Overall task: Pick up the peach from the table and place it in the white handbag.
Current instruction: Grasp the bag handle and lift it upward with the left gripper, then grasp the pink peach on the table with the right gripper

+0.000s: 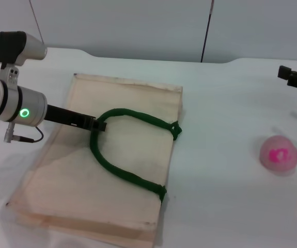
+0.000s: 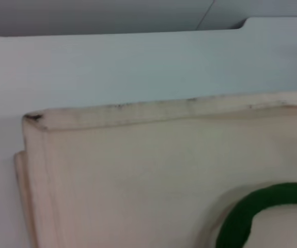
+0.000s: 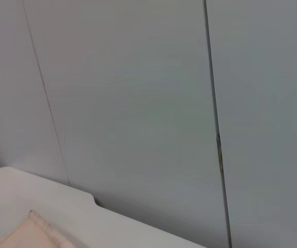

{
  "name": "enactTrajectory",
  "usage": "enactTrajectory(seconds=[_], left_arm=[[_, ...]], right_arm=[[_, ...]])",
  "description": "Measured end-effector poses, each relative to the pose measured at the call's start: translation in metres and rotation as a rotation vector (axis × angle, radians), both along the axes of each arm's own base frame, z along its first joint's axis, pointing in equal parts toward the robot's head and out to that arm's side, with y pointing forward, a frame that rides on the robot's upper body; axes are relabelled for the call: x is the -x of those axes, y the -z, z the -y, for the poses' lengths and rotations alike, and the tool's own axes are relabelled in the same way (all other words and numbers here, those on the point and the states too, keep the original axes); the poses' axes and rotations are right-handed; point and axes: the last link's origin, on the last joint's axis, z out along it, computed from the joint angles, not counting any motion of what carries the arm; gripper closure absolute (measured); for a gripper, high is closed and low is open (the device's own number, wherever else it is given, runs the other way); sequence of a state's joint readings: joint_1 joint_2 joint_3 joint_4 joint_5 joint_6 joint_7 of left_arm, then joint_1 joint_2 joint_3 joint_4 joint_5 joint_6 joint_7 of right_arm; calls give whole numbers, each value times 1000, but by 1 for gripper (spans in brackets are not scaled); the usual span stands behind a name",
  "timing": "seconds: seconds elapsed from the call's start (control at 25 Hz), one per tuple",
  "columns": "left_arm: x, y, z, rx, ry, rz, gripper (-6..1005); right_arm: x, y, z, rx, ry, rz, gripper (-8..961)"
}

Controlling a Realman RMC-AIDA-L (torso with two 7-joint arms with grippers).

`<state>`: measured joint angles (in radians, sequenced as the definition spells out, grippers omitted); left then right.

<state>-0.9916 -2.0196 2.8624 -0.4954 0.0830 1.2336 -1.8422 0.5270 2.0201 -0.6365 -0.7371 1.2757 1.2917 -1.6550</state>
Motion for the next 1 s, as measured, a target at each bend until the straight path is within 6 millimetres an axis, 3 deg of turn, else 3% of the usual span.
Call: enactTrajectory(seconds=[0.16,0.52,1.0], left_arm=[[-2,0,-1,-5,4,17,820],[-13,-14,0,-37,45,158,867],[-40,-81,18,-139,266,528,878]], right_arm=[[-1,1,1,2,3,-1,143],[-8,1,11,102,24,37,143],[-4,9,27,304,-6,149,142]])
